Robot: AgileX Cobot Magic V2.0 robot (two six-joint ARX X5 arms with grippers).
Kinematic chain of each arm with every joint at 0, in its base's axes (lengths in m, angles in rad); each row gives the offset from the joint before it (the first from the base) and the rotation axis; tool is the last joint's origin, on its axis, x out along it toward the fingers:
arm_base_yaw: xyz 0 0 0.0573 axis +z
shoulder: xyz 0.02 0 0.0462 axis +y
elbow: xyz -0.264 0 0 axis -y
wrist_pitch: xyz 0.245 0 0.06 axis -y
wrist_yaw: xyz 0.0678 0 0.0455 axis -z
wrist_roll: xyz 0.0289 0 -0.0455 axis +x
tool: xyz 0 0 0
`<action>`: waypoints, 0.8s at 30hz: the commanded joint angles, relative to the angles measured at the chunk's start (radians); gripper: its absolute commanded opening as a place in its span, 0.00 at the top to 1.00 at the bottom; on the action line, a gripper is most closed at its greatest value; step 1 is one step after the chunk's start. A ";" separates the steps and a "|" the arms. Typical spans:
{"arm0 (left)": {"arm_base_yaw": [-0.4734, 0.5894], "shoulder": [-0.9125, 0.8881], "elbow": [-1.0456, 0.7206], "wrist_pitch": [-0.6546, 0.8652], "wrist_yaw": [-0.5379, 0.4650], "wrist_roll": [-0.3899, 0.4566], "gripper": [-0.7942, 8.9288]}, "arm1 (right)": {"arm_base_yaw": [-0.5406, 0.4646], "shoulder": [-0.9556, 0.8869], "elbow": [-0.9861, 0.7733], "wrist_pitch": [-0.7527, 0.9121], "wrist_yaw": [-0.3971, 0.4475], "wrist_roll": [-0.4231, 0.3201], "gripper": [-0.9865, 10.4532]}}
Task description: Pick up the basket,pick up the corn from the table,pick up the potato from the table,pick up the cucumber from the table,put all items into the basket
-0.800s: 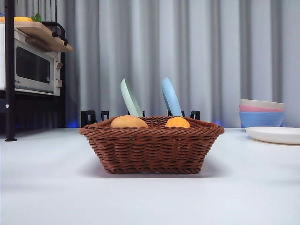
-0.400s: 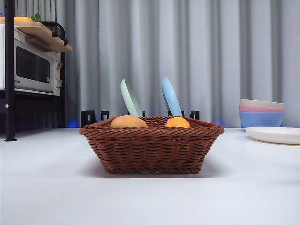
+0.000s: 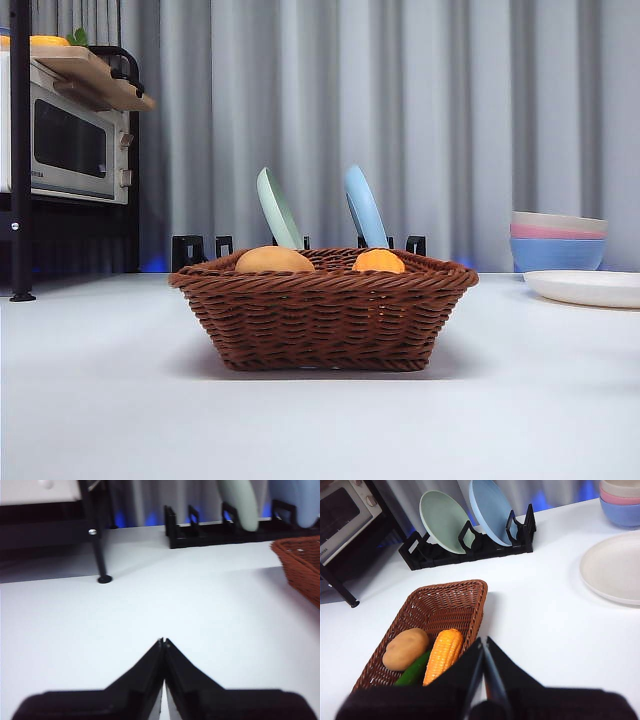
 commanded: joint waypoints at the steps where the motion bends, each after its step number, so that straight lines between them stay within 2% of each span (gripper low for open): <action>1: 0.019 -0.004 -0.014 -0.004 -0.001 -0.012 0.92 | 0.002 -0.002 -0.003 0.006 0.000 0.005 0.91; 24: 0.025 -0.003 -0.014 -0.002 -0.003 -0.010 0.92 | 0.002 -0.002 -0.003 0.006 0.000 0.005 0.91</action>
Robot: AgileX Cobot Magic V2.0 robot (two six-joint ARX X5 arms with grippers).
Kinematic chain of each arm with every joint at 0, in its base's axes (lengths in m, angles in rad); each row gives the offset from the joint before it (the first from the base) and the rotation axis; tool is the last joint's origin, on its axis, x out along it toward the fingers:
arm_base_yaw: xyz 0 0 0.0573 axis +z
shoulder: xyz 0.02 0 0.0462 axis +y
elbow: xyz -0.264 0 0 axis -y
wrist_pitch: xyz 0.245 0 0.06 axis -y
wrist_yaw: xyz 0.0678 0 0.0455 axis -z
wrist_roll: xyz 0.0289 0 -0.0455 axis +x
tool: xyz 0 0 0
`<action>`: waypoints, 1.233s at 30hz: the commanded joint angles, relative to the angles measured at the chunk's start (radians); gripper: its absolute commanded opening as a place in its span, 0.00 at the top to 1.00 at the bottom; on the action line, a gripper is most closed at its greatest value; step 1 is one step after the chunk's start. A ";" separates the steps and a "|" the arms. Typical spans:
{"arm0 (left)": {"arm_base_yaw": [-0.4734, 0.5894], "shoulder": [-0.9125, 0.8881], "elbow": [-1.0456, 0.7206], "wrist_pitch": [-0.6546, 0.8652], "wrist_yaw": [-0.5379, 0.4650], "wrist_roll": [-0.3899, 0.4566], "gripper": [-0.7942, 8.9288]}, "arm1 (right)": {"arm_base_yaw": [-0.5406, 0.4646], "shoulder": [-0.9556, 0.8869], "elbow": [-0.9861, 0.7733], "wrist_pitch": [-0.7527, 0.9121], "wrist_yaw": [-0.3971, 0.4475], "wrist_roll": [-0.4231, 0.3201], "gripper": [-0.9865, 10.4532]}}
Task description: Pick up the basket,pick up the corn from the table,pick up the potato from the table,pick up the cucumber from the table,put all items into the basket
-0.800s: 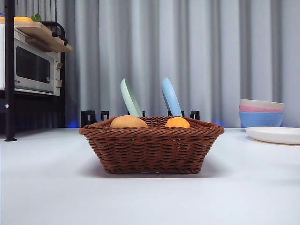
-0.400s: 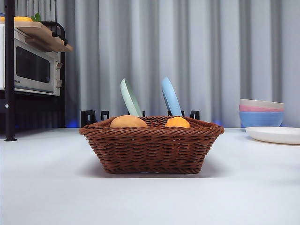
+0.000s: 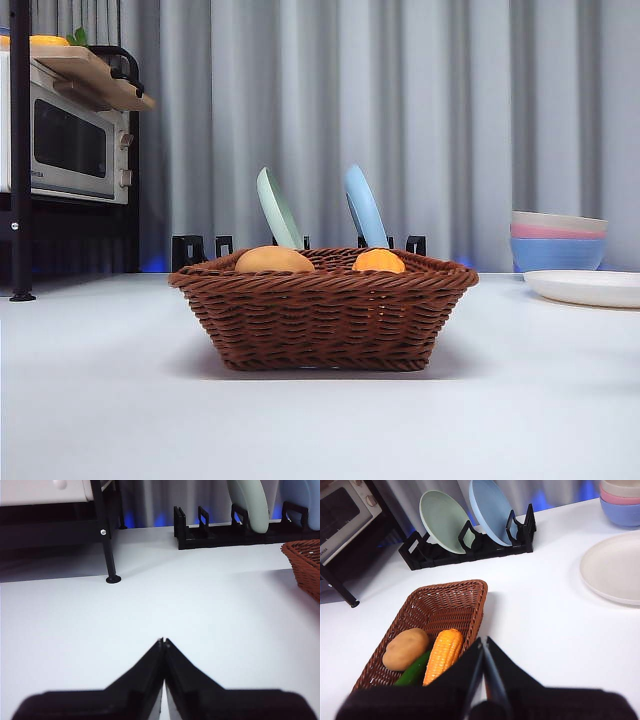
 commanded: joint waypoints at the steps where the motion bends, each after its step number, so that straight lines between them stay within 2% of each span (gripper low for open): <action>1: 0.003 -0.003 -0.014 -0.002 -0.002 -0.009 0.92 | 0.002 -0.002 -0.003 0.006 0.000 0.005 0.91; 3: 0.003 -0.003 -0.014 -0.002 -0.003 -0.010 0.92 | 0.002 -0.002 -0.003 0.006 0.001 -0.002 0.91; 6: 0.003 -0.003 -0.014 -0.002 -0.002 -0.010 0.92 | 0.001 -0.012 -0.004 0.013 0.012 -0.122 0.91; 10: 0.003 -0.003 -0.014 -0.002 -0.003 -0.010 0.92 | -0.008 -0.052 -0.031 0.034 0.079 -0.230 0.91; 13: 0.003 -0.003 -0.014 -0.002 -0.002 -0.010 0.92 | -0.065 -0.113 -0.132 0.163 0.041 -0.284 0.91; 18: 0.004 -0.003 -0.014 -0.002 -0.002 -0.009 0.92 | -0.183 -0.262 -0.396 0.396 -0.086 -0.287 0.91; 23: 0.003 -0.003 -0.014 -0.002 -0.003 -0.009 0.92 | -0.279 -0.379 -0.586 0.433 -0.161 -0.264 0.91; 28: 0.003 -0.003 -0.014 -0.002 -0.003 -0.009 0.92 | -0.342 -0.467 -0.681 0.419 -0.171 -0.204 0.91; 37: 0.003 -0.003 -0.014 0.000 -0.002 -0.010 0.92 | -0.359 -0.478 -0.681 0.344 -0.163 -0.231 0.91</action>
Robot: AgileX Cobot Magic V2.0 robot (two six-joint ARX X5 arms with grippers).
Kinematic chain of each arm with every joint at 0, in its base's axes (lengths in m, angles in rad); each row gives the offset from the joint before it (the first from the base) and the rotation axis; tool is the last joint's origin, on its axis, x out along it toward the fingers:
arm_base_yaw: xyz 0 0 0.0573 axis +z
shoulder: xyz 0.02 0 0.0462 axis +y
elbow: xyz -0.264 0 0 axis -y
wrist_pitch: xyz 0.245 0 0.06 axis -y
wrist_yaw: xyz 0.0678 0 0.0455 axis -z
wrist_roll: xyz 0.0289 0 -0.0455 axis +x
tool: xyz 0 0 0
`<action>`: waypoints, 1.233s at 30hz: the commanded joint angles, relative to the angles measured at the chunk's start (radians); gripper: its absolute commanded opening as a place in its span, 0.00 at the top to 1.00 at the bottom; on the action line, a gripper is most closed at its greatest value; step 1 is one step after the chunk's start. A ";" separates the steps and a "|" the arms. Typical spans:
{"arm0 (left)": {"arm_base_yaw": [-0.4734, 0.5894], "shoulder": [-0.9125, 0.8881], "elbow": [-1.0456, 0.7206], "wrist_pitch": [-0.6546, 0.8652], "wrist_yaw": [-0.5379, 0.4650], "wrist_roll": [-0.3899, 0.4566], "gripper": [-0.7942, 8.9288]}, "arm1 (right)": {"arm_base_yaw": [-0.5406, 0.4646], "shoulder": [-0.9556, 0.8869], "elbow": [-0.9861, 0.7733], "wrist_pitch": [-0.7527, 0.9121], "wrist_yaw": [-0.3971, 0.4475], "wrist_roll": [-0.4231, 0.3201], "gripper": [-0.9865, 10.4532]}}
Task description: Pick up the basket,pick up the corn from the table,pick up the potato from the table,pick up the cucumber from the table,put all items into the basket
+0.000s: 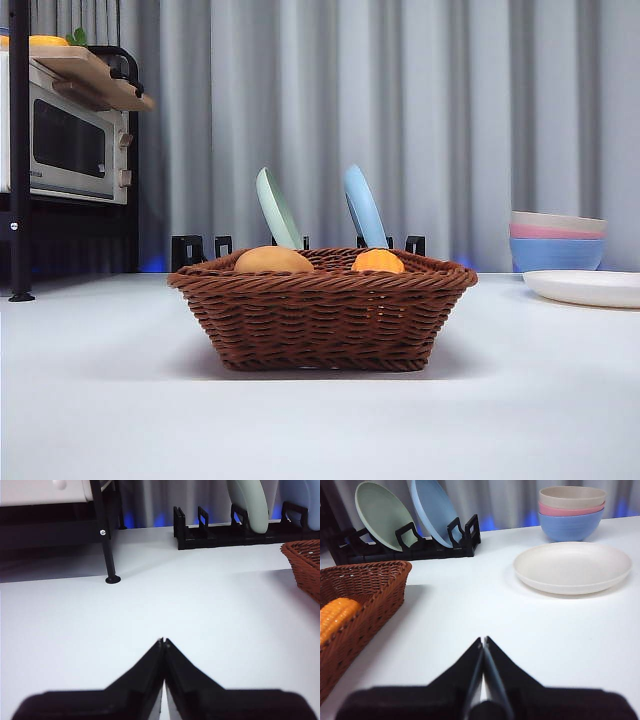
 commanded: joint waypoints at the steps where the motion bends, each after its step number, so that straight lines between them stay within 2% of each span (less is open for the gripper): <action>1: 0.003 -0.003 -0.014 0.000 -0.002 -0.009 0.92 | -0.001 -0.003 -0.009 -0.017 0.000 0.013 0.91; 4: 0.003 -0.003 -0.014 0.000 -0.003 -0.010 0.92 | -0.001 -0.003 -0.009 -0.011 0.000 0.068 0.91; 37: 0.003 -0.003 -0.014 0.000 -0.002 -0.010 0.92 | -0.001 -0.002 -0.009 -0.011 0.002 0.068 0.91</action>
